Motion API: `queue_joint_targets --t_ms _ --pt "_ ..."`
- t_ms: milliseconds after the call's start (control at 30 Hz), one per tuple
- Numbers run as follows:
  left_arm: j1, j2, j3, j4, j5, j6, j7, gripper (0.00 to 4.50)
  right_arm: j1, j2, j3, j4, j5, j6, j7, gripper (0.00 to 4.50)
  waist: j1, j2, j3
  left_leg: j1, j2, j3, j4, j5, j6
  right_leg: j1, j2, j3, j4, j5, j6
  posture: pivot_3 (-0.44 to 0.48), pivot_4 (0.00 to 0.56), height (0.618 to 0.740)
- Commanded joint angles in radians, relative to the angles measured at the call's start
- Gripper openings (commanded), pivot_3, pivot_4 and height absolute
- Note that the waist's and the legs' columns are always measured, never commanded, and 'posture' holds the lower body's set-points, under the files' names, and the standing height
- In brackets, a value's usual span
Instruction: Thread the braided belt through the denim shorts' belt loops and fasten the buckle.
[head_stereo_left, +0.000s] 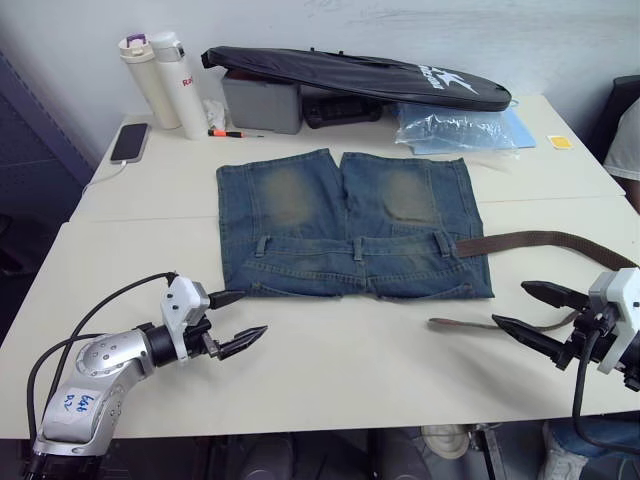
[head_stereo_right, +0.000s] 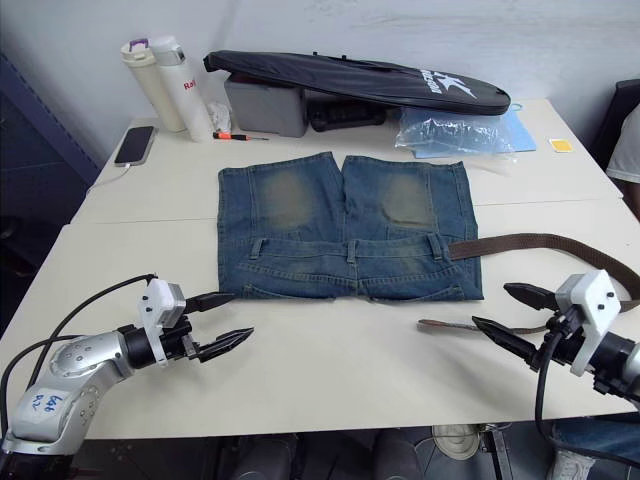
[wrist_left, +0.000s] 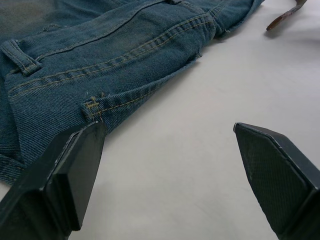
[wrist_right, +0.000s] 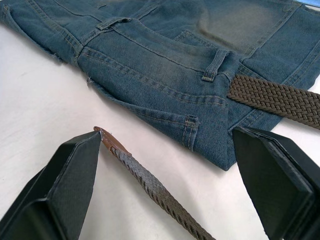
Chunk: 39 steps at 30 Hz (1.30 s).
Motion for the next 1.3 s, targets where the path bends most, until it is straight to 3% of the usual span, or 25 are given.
queue_joint_targets --t_ms 33,767,800,900,933,1067,1167,1300 --pt "-0.014 -0.001 0.018 -0.021 -0.030 0.000 -0.016 4.50 -0.013 -0.002 -0.011 -0.004 0.009 -0.009 0.003 4.40 0.000 0.000 0.000 0.000 0.000 0.000 0.000 0.000 0.000 0.000 0.000 0.000 0.000 0.000 0.000 0.000 0.150 0.740" --pt "-0.018 -0.009 0.042 -0.081 -0.110 0.056 -0.028 4.50 -0.066 -0.017 0.013 0.018 0.017 0.028 0.009 4.40 -0.001 0.001 -0.001 0.000 0.000 0.000 0.001 0.000 0.000 0.000 0.000 0.000 0.000 0.001 0.002 0.000 0.150 0.740" --pt "-0.028 -0.001 0.041 -0.087 -0.135 0.077 -0.044 4.50 -0.069 -0.022 0.012 0.014 0.021 0.035 0.010 4.40 -0.001 0.002 -0.001 0.000 0.000 0.000 0.001 0.000 0.000 0.000 0.000 0.000 0.000 0.001 0.002 0.000 0.150 0.740" --pt "-0.101 0.036 0.083 -0.092 -0.386 0.265 -0.120 4.50 -0.073 -0.056 0.005 -0.020 0.046 0.081 0.026 4.40 0.000 0.002 -0.001 0.000 0.000 0.000 0.001 0.000 0.000 0.000 0.000 0.000 0.002 0.001 0.002 0.000 0.150 0.740" --pt "-0.129 0.052 0.077 -0.085 -0.397 0.279 -0.141 4.50 -0.070 -0.077 0.006 -0.035 0.049 0.096 0.039 4.40 0.000 0.002 -0.001 0.000 0.000 0.000 0.001 0.000 0.000 0.000 0.000 0.000 0.002 0.001 0.002 0.000 0.150 0.740" --pt "-0.278 0.159 -0.134 -0.049 -0.156 0.129 -0.307 4.50 -0.051 -0.221 0.112 -0.070 -0.049 0.058 0.149 4.40 -0.001 0.003 -0.002 0.000 0.000 0.000 0.002 0.000 0.000 -0.001 0.000 0.000 0.004 0.000 0.000 0.000 0.150 0.740" --pt "-0.360 0.167 -0.220 -0.009 -0.078 0.078 -0.351 4.50 -0.087 -0.269 0.185 -0.055 -0.095 0.031 0.173 4.40 -0.002 0.003 -0.002 0.000 0.000 0.001 0.002 0.000 0.000 0.000 0.000 0.000 0.003 -0.005 -0.009 0.000 0.150 0.740" --pt "-0.445 0.155 -0.287 0.046 0.008 0.027 -0.375 4.50 -0.166 -0.291 0.308 0.034 -0.203 -0.032 0.170 4.40 -0.005 0.001 0.000 0.000 0.000 0.001 0.002 0.000 0.000 -0.002 0.001 0.001 0.005 0.001 0.002 0.000 0.150 0.740"
